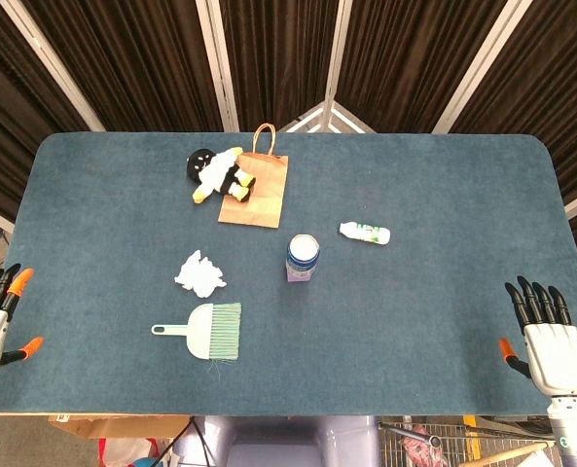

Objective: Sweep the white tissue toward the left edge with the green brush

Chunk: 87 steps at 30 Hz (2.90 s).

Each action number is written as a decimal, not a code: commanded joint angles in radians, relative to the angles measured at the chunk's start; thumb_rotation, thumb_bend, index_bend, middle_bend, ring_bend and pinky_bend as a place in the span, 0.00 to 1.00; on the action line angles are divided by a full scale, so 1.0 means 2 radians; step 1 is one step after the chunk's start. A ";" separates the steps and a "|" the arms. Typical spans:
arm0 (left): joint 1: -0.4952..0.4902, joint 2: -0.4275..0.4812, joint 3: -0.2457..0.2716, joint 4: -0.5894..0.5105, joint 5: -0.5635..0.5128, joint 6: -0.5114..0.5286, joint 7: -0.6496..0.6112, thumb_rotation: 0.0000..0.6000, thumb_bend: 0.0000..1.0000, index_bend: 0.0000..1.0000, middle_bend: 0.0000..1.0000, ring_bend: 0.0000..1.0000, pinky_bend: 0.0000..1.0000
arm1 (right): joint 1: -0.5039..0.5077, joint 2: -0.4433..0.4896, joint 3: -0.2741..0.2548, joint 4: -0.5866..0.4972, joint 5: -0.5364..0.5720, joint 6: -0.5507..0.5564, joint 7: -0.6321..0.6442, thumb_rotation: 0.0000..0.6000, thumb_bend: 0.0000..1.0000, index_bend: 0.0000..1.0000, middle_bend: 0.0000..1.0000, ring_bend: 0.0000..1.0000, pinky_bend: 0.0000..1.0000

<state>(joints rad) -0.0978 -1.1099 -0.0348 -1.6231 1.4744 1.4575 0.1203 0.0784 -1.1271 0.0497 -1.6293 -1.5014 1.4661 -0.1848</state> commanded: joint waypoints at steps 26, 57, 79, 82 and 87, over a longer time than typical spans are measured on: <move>-0.011 -0.008 0.002 -0.011 0.003 -0.014 0.023 1.00 0.01 0.00 0.00 0.00 0.00 | -0.010 0.011 -0.005 -0.002 0.005 0.003 0.019 1.00 0.36 0.00 0.00 0.00 0.04; -0.142 -0.129 -0.037 -0.127 -0.179 -0.162 0.292 1.00 0.26 0.49 1.00 1.00 1.00 | -0.003 0.011 -0.012 -0.011 -0.006 -0.013 0.034 1.00 0.36 0.00 0.00 0.00 0.04; -0.203 -0.248 -0.040 -0.086 -0.337 -0.130 0.387 1.00 0.40 0.45 1.00 1.00 1.00 | -0.002 0.012 -0.010 -0.014 -0.003 -0.015 0.057 1.00 0.36 0.00 0.00 0.00 0.04; -0.207 -0.254 -0.036 -0.081 -0.342 -0.126 0.387 1.00 0.40 0.45 1.00 1.00 1.00 | -0.002 0.012 -0.010 -0.014 -0.004 -0.015 0.058 1.00 0.36 0.00 0.00 0.00 0.04; -0.209 -0.254 -0.031 -0.080 -0.343 -0.119 0.383 1.00 0.40 0.45 1.00 1.00 1.00 | -0.001 0.013 -0.010 -0.015 -0.004 -0.015 0.061 1.00 0.36 0.00 0.00 0.00 0.04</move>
<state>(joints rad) -0.5156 -1.6177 -0.0990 -1.7833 0.7877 1.2173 0.8877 0.0753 -1.1003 0.0300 -1.6593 -1.5090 1.4358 -0.0627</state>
